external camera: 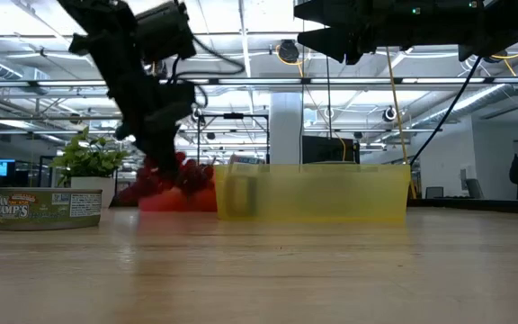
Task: Pick & Place Food Item
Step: Put the red grapes into the red bin
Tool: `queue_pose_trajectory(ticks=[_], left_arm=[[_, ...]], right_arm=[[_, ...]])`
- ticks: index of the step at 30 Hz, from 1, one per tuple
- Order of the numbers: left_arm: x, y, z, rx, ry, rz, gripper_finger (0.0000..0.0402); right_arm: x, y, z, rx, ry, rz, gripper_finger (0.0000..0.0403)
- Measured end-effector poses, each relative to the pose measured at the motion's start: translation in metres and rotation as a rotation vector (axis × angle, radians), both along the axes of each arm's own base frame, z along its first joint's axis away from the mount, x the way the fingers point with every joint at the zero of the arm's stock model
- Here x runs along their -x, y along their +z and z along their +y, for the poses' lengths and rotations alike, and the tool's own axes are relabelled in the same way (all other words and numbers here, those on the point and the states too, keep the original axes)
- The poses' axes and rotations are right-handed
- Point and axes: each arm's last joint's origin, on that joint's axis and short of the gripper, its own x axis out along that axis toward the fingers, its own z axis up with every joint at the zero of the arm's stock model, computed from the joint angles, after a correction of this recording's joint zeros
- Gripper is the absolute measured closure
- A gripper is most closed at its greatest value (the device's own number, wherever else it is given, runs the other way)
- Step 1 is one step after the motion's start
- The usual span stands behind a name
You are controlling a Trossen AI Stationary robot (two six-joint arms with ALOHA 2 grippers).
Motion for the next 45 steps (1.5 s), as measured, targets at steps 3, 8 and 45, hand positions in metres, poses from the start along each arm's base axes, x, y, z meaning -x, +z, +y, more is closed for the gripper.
queue_pose_trajectory(ticks=[3, 8, 45], left_arm=[[-0.003, 0.019, 0.0, -0.033, -0.026, -0.048, 0.0385], [-0.008, 0.052, 0.006, -0.17, -0.016, -0.126, 0.0372], [-0.066, -0.001, 0.129, -0.17, -0.031, -0.522, 0.0364]], right_arm=[[0.0, 0.0, 0.0, 0.0, 0.0, 0.002, 0.0025], [0.0, -0.001, 0.0, 0.001, 0.0, 0.006, 0.0025], [0.0, -0.001, 0.0, 0.005, -0.001, 0.015, 0.0025]])
